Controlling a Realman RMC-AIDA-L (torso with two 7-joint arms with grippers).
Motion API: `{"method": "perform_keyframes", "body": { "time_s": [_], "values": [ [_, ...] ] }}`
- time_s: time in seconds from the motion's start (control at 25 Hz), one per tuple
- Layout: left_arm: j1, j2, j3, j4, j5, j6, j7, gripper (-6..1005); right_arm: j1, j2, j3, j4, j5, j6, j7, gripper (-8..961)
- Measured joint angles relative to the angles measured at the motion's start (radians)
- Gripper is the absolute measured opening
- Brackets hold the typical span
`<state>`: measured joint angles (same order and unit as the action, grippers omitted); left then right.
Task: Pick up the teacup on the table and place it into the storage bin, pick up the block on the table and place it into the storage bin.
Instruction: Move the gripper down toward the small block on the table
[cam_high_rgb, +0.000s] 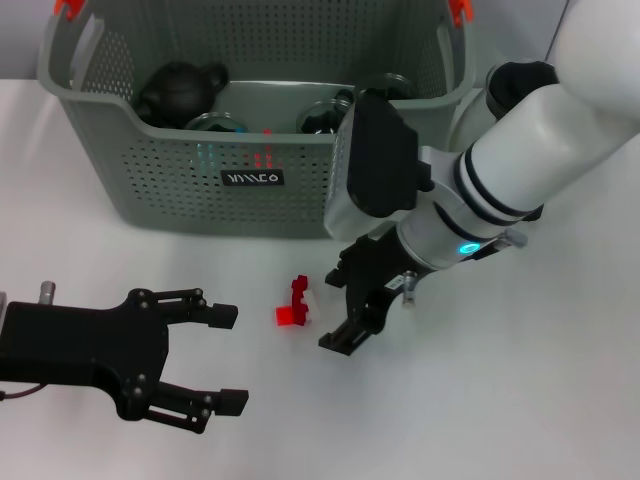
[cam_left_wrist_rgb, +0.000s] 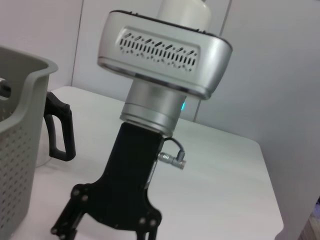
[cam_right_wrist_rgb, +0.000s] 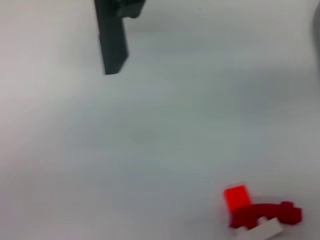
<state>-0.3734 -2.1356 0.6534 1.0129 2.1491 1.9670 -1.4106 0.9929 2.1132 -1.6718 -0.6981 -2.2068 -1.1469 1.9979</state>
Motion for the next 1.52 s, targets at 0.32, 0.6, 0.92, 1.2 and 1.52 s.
{"method": "perform_keyframes", "body": {
  "time_s": [0.32, 0.6, 0.92, 1.2, 1.52],
  "values": [
    [-0.006, 0.004, 0.0, -0.004, 0.0, -0.002, 0.007, 946, 0.0, 0.006, -0.145, 0.017, 0.036, 0.16, 0.086, 878],
    [-0.008, 0.005, 0.0, -0.005, 0.0, -0.003, 0.01, 946, 0.003, 0.007, -0.196, 0.038, 0.095, 0.227, 0.092, 877],
    [-0.015, 0.006, 0.0, -0.013, 0.0, -0.004, 0.011, 946, 0.006, 0.007, -0.203, 0.05, 0.101, 0.267, 0.097, 877],
    [-0.025, 0.009, 0.0, -0.031, 0.0, -0.007, 0.012, 947, 0.005, 0.01, -0.207, 0.061, 0.117, 0.285, 0.097, 877],
    [-0.031, 0.009, 0.004, -0.031, 0.0, -0.007, 0.012, 947, 0.006, 0.01, -0.251, 0.076, 0.169, 0.331, 0.089, 878]
  ]
}}
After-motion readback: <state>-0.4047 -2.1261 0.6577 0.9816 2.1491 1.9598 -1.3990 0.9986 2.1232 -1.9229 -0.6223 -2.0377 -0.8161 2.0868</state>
